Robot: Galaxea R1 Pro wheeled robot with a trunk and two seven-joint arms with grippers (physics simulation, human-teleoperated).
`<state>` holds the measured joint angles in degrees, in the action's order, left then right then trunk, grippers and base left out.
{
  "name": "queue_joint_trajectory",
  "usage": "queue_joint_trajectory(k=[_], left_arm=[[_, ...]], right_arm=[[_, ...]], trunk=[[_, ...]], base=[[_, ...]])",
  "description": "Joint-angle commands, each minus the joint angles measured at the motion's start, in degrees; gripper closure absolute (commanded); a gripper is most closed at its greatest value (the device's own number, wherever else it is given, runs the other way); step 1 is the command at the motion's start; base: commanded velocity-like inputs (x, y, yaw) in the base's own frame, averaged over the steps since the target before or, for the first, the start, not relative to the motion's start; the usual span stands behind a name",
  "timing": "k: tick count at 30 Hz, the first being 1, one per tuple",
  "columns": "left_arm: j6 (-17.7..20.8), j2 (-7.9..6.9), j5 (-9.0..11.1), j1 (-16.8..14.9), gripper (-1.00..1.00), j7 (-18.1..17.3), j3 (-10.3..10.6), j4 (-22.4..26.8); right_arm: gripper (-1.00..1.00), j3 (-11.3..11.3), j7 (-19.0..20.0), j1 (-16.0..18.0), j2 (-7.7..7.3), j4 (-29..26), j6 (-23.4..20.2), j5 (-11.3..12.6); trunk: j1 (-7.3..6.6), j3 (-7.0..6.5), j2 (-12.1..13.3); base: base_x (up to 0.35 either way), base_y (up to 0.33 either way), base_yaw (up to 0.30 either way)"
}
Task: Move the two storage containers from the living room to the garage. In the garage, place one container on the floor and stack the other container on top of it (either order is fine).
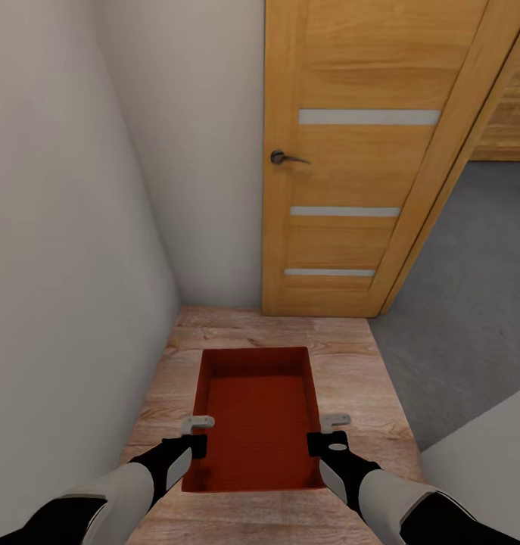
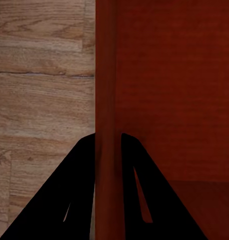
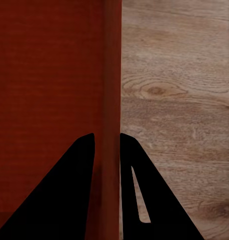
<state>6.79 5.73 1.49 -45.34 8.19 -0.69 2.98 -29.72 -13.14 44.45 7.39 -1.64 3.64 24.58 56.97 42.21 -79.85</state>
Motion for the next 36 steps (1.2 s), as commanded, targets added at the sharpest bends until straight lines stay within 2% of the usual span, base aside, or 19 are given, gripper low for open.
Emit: queue_joint_trajectory(k=[1, 36], left_arm=[[-0.9, -1.43, -0.5, 0.0, 1.00, 0.5, 1.2, 0.3], [-1.0, -1.43, -0.5, 0.0, 1.00, 0.5, 1.2, 0.4]], right_arm=[[1.00, 0.2, -0.2, 0.0, 0.00, 1.1, 0.2, 1.3], [1.00, 0.2, -0.2, 0.0, 0.05, 1.1, 0.0, 1.3]], trunk=[[0.00, 0.04, 0.0], [0.00, 0.04, 0.0]], base=[[0.015, 0.000, -0.006], [0.001, 0.000, -0.175]])
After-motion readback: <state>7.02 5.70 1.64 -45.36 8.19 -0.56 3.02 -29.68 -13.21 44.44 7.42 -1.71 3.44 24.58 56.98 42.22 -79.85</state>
